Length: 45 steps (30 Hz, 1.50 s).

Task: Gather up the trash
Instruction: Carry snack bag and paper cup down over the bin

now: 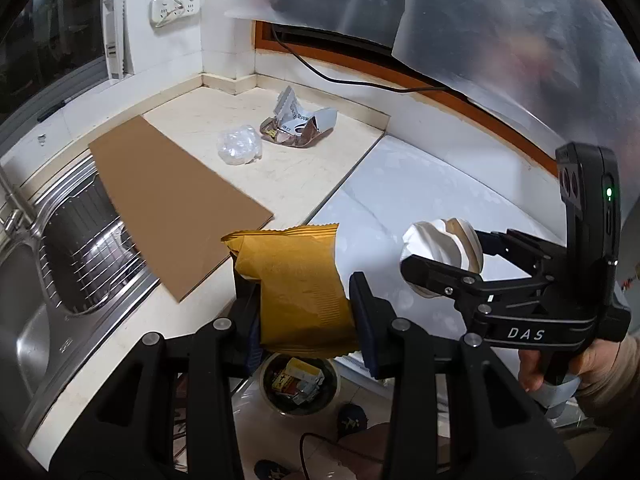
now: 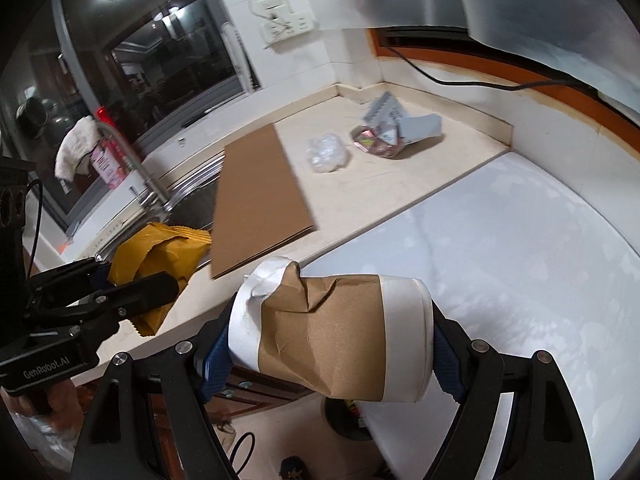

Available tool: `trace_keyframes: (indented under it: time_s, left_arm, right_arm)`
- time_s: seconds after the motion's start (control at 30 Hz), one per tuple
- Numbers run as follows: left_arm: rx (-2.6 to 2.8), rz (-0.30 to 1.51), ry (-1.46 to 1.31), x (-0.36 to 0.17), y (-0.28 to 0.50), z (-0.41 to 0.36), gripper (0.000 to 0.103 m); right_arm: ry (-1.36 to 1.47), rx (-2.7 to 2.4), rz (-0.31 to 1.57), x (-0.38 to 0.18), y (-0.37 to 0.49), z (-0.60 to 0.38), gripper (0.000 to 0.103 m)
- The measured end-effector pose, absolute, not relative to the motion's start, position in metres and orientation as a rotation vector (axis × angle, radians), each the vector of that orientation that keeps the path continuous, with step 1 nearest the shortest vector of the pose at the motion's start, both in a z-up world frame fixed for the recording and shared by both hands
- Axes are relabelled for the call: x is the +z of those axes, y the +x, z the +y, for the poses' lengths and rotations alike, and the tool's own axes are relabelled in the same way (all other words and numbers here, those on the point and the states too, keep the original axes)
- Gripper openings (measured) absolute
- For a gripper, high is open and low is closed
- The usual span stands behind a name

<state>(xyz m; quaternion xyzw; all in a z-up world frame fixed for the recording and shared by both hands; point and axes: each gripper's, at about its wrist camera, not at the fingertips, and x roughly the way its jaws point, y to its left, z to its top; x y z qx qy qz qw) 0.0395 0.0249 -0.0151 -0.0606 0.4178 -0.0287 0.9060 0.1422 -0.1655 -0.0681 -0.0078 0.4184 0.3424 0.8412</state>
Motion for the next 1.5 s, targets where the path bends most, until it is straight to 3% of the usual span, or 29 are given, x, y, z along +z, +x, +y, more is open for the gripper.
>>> trace_keyframes:
  time_s: [0.37, 0.67, 1.13, 1.5]
  left_arm:
    - [-0.061, 0.858, -0.104, -0.026, -0.016, 0.049, 0.035]
    - [-0.063, 0.892, -0.097, -0.059, -0.034, 0.059, 0.035]
    - [-0.085, 1.045, -0.109, -0.167, -0.044, 0.055, 0.035]
    - [-0.087, 1.148, -0.144, -0.282, -0.029, 0.046, 0.035]
  right_arm:
    - [-0.096, 0.756, 0.892, -0.061, 0.078, -0.128, 0.081]
    - [-0.145, 0.737, 0.985, -0.1, 0.056, -0.107, 0.081]
    - [-0.143, 0.643, 1.16, -0.222, 0.05, -0.096, 0.081]
    - [-0.096, 0.523, 1.296, -0.363, 0.05, -0.105, 0.082]
